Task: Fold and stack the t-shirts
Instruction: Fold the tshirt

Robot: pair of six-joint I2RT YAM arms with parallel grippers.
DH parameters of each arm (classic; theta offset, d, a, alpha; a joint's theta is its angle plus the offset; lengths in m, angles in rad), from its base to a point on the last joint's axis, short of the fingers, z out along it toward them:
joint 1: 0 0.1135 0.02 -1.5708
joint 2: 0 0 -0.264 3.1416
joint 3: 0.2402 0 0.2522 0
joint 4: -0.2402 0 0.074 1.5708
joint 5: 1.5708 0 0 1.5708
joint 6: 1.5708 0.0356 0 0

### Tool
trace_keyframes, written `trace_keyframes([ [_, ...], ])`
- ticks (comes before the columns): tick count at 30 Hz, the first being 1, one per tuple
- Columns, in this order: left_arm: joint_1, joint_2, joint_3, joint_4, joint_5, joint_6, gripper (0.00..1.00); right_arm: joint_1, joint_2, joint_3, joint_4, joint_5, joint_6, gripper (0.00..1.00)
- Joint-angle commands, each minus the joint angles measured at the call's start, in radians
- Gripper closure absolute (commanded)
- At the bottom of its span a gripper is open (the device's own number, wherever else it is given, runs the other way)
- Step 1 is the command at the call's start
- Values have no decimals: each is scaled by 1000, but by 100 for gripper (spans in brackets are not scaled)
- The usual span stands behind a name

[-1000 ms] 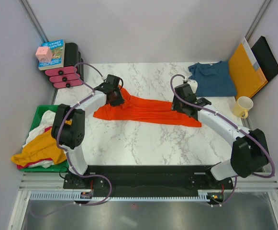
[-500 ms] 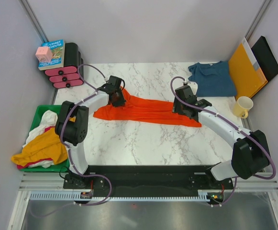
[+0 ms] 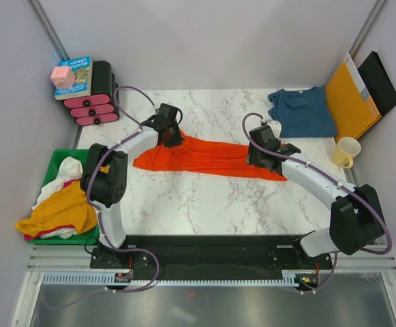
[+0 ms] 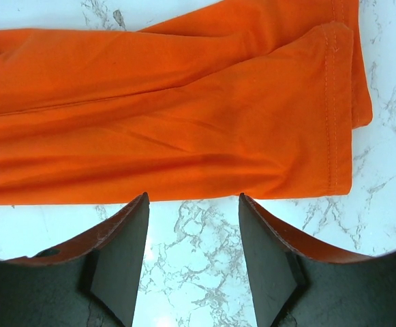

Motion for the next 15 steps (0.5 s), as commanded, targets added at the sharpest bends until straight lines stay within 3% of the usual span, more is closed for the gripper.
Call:
trace_keyframes([
  [1, -4, -75, -21, -22, -39, -23, 72, 1, -35, -14, 23, 4, 5, 37],
  [8, -2, -97, -98, -13, -54, -44, 57, 1, -21, -26, 41, -19, 7, 37],
  [15, -4, -121, -110, -11, -51, -52, 55, 3, -17, -37, 49, -32, 10, 38],
])
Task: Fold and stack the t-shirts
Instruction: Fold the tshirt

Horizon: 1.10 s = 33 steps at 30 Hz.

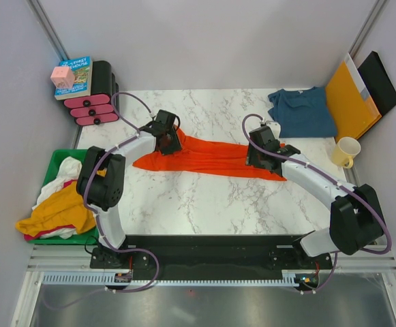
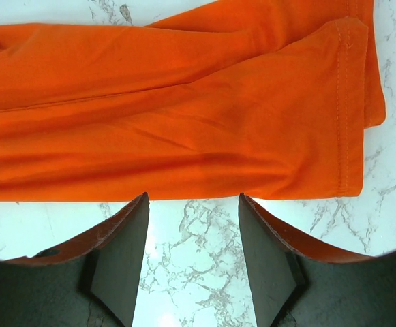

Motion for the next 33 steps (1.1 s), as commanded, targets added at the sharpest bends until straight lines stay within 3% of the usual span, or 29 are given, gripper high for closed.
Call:
trace_keyframes([
  [1, -4, -76, -15, -1, -28, -40, 55, 1, -15, -23, 31, -12, 7, 38],
  [15, -5, -32, -44, 3, 0, -68, 59, 1, 0, -29, 41, -20, 13, 38],
  [23, -5, 47, 27, -1, 20, -66, 80, 3, -4, -38, 41, -12, 12, 38],
  [27, -5, 42, 20, -3, 20, -73, 97, 3, -6, -40, 41, -12, 12, 38],
  [33, -22, -4, 51, -14, -22, -42, 98, 3, 5, -43, 47, -21, 12, 38],
])
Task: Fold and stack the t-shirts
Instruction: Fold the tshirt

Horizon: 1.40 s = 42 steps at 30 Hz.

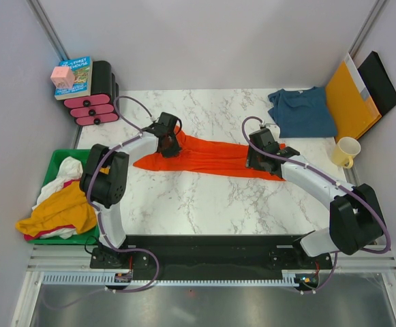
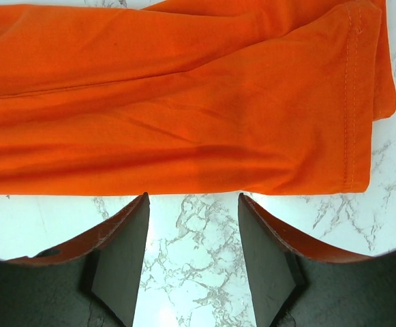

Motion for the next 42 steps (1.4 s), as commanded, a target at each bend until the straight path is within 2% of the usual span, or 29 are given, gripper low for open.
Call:
trace_keyframes([
  [1, -25, -43, 66, -9, -40, 11, 98, 3, 6, -11, 31, -5, 12, 38],
  [9, -47, -6, 198, -43, -51, 44, 98, 1, 17, -11, 40, -15, 14, 38],
  [21, -68, 250, 496, -109, 7, 129, 98, 3, -6, -42, 42, -11, 12, 38],
  [26, -94, 304, 563, -134, 33, 147, 97, 3, -3, -45, 40, -5, 11, 38],
  [29, -114, 290, 559, -137, 2, 149, 82, 4, 7, -40, 40, -13, 12, 38],
  [30, -123, 264, 548, -137, -22, 149, 70, 3, 9, -35, 42, -13, 12, 38],
  [34, -127, 145, 490, -97, -88, 134, 47, 3, 20, -20, 40, -22, 14, 38],
  [35, -127, 117, 450, -83, -97, 126, 36, 3, 21, -17, 40, -21, 15, 38],
  [39, -125, 5, 350, -59, -157, 88, 34, 3, 23, -15, 42, -8, 15, 38],
  [42, -125, -47, 248, -72, -192, 31, 34, 3, 15, -29, 37, 56, 47, 38],
])
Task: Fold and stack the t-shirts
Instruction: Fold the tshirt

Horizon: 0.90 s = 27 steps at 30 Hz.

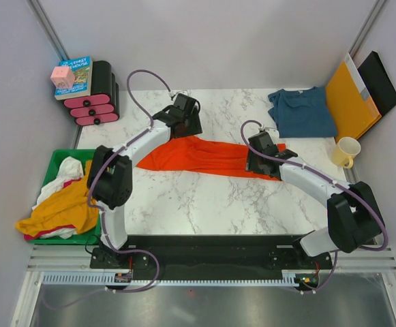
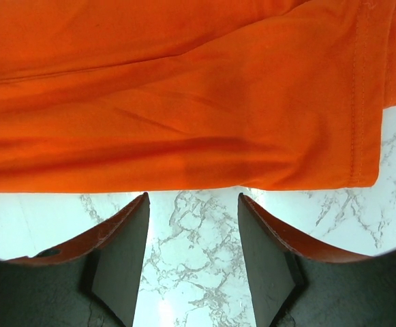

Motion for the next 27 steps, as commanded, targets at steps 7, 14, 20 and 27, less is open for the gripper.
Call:
trace_keyframes([
  [7, 6, -222, -390, 21, -72, -175, 35, -145, 96, -13, 68, -10, 146, 44],
  [14, 6, -239, -468, 20, -69, -196, 36, -170, 314, 232, 86, 55, 103, 46],
  [20, 6, -264, -520, 20, -49, -218, 36, -179, 368, 293, 71, 62, 103, 46],
  [27, 6, -334, -553, 21, -28, -210, 36, -170, 178, 234, 8, 52, 85, 43],
])
